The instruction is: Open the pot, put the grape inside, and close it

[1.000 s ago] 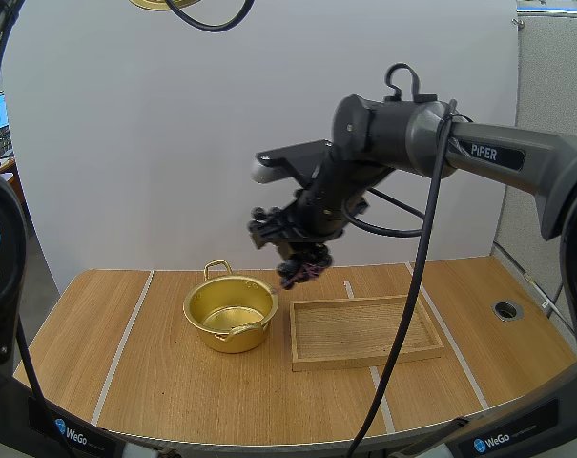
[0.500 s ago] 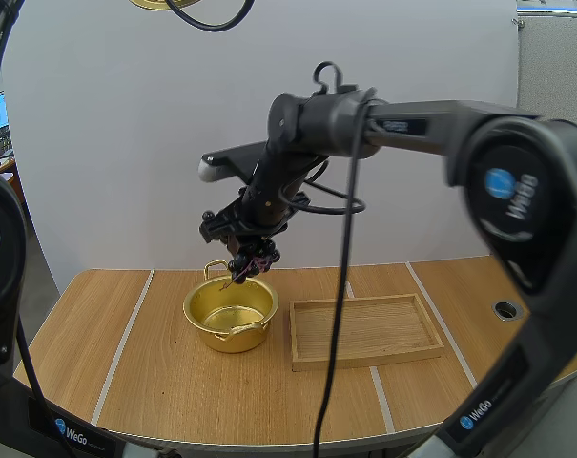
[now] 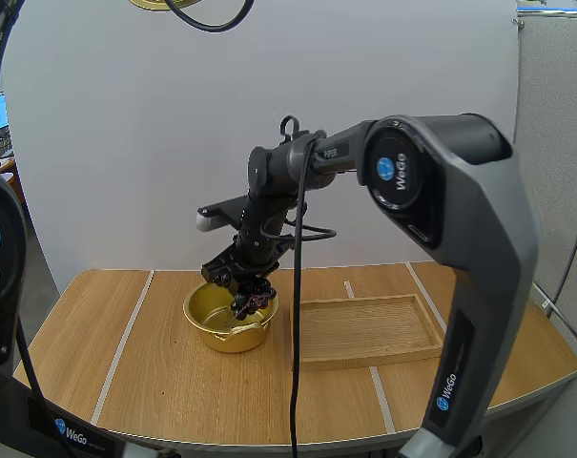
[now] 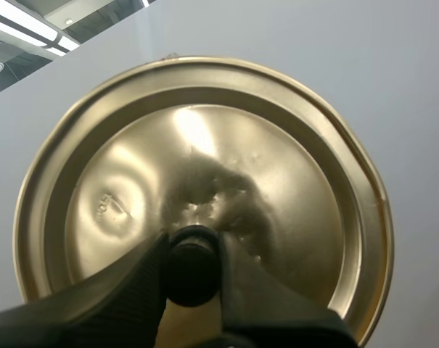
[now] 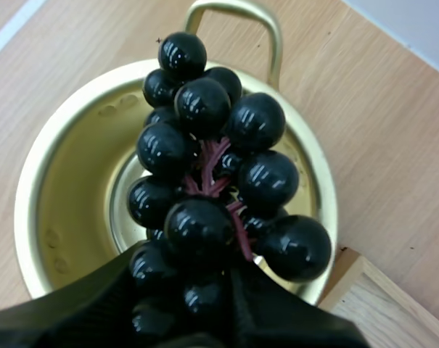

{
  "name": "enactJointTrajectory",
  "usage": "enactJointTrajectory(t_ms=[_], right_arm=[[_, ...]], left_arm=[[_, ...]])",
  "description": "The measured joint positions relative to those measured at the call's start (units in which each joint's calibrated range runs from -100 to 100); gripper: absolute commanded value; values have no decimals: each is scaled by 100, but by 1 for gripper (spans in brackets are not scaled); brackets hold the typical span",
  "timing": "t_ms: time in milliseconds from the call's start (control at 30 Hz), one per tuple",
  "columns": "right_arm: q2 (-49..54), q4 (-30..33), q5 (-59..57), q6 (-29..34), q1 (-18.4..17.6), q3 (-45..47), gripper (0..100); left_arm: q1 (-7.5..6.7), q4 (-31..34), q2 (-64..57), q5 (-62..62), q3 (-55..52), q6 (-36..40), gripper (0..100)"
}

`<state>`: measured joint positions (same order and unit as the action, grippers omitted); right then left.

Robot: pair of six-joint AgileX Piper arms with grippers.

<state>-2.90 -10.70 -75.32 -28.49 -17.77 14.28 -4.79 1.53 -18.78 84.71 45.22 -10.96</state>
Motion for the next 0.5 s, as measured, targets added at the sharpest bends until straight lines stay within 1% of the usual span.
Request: enactJointTrajectory(t_ms=[233, 500], right_arm=[[-529, -99, 147, -134, 0, -47, 0], [-896, -137, 315, -142, 0, -64, 0]], left_arm=[[0, 0, 0, 0, 0, 0, 0], [0, 0, 0, 0, 0, 0, 0]])
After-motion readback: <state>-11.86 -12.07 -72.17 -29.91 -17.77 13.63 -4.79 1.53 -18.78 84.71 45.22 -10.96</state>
